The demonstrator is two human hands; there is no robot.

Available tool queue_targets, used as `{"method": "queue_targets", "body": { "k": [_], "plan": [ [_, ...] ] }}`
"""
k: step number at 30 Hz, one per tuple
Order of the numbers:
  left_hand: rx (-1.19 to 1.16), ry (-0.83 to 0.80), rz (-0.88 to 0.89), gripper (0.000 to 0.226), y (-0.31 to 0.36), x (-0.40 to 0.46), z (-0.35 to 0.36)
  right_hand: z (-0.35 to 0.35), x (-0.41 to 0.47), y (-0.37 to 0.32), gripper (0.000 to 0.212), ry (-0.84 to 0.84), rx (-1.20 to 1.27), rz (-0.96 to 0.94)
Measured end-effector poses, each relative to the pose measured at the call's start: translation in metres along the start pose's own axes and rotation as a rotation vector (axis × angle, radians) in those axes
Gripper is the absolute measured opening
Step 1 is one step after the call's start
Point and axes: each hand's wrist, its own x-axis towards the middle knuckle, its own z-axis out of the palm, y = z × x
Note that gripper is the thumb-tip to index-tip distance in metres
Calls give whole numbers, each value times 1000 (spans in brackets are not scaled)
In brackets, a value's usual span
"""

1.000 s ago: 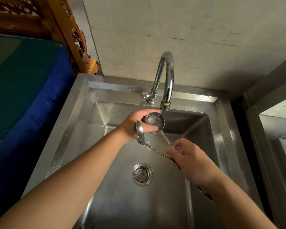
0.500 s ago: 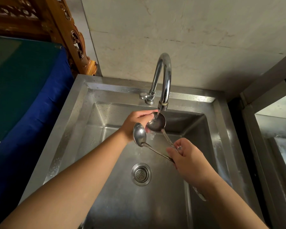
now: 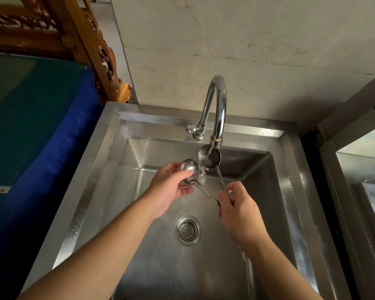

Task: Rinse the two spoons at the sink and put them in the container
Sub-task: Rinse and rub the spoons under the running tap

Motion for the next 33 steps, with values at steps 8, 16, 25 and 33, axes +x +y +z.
{"method": "queue_targets", "body": {
  "k": [8, 16, 25, 33],
  "plan": [
    [-319, 105, -40, 15, -13, 9, 3, 18, -12, 0, 2, 3, -7, -24],
    [-742, 94, -168, 51, -14, 16, 28, 22, -13, 4, 25, 27, -171, -130],
    [-611, -8, -84, 28, 1, 17, 34, 22, -1, 22, 28, 15, -93, -181],
    [-563, -41, -120, 30, 1, 30, 39, 21, 13, 30, 39, -96, 436, -20]
  ]
}}
